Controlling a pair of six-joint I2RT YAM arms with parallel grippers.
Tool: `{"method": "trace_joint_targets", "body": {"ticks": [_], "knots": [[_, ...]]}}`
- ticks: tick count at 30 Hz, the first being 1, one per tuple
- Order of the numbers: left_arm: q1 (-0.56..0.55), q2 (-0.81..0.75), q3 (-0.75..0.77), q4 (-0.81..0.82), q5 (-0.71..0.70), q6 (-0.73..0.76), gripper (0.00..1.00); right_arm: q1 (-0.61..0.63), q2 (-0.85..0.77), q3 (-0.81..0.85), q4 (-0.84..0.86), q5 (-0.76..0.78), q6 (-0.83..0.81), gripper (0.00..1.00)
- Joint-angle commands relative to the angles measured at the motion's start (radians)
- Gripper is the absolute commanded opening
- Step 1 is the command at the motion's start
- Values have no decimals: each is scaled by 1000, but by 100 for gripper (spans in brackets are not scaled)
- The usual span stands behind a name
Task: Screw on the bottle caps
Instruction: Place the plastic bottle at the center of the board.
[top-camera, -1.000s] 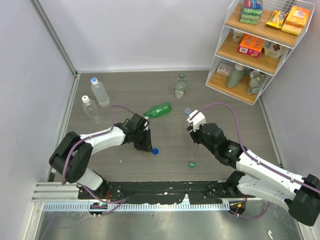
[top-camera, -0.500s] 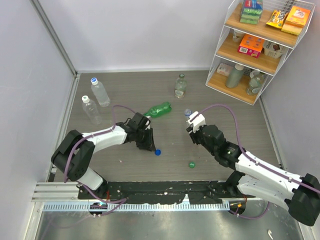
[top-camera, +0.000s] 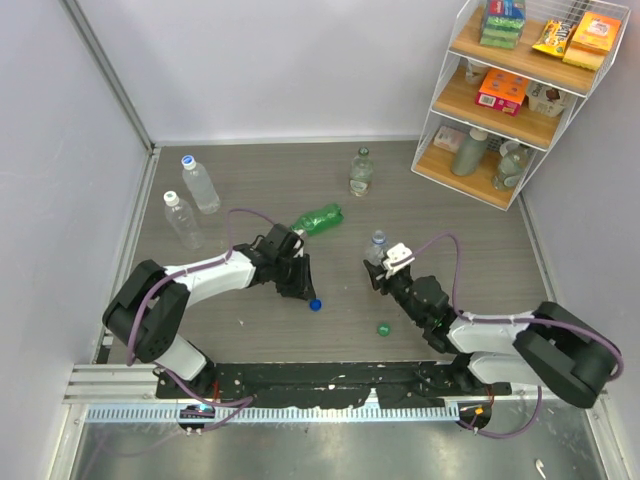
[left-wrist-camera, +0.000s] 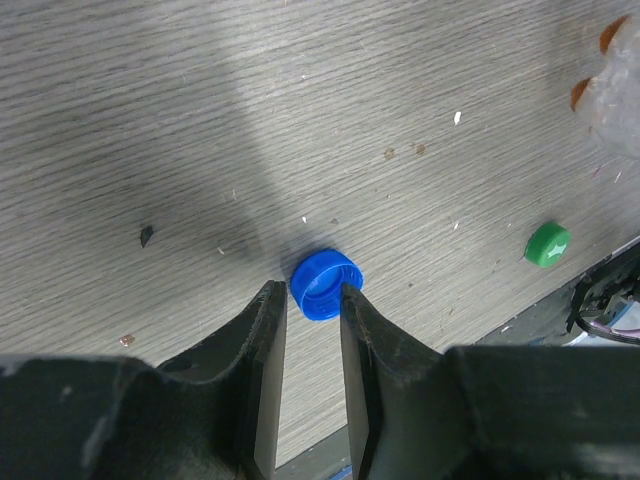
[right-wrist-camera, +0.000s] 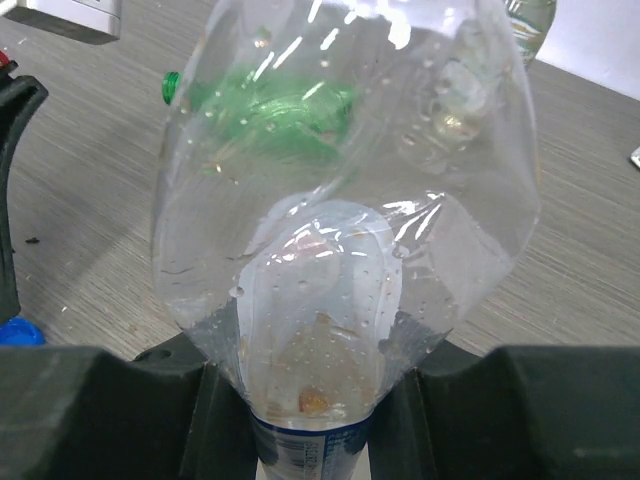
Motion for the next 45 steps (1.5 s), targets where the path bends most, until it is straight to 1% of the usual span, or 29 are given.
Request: {"method": "trace_joint_targets", "body": {"ticks": [1,4,5,7,8,12,13,17,19,21,24,30,33,34,35,36,45], "knots": [[-5,-23,22,33,6,-7,32,-1,115,-92,475,58,28,10],[-7,-23,19,32,-5,-7,32,-1,144,-106,488,77,57,11],[-5,-22,19,29,-17,-8,32,-1,152,-114,489,75,65,13],[-7,-16,21,26,-23,-13,32,-1,157,-125,503,80,74,20],[-8,-13,22,24,-28,-14,32,-1,158,-131,511,83,73,30],[-30,-7,34,3,-55,-10,31,-1,125,-136,502,84,70,39],[-37,-4,37,-5,-69,-8,31,0,109,-136,485,74,70,46],[-56,10,50,-16,-85,-8,30,0,72,-134,437,42,56,55],[-62,18,59,-28,-101,-7,29,-1,60,-136,425,49,60,60],[-67,26,65,-39,-114,-4,29,-1,49,-139,409,60,56,62],[-71,33,76,-54,-124,1,28,-1,51,-136,374,61,50,62],[-85,41,79,-75,-143,9,26,-1,45,-134,376,40,56,64],[-93,46,73,-83,-152,12,25,-1,26,-134,356,44,57,66],[-94,47,71,-83,-152,12,25,-1,17,-140,357,48,57,70],[-96,52,71,-85,-151,13,25,-1,5,-142,354,52,57,70],[-100,53,73,-86,-154,13,25,0,0,-143,353,57,59,83],[-131,72,94,-115,-195,15,21,0,-165,-132,202,75,57,85]]}}
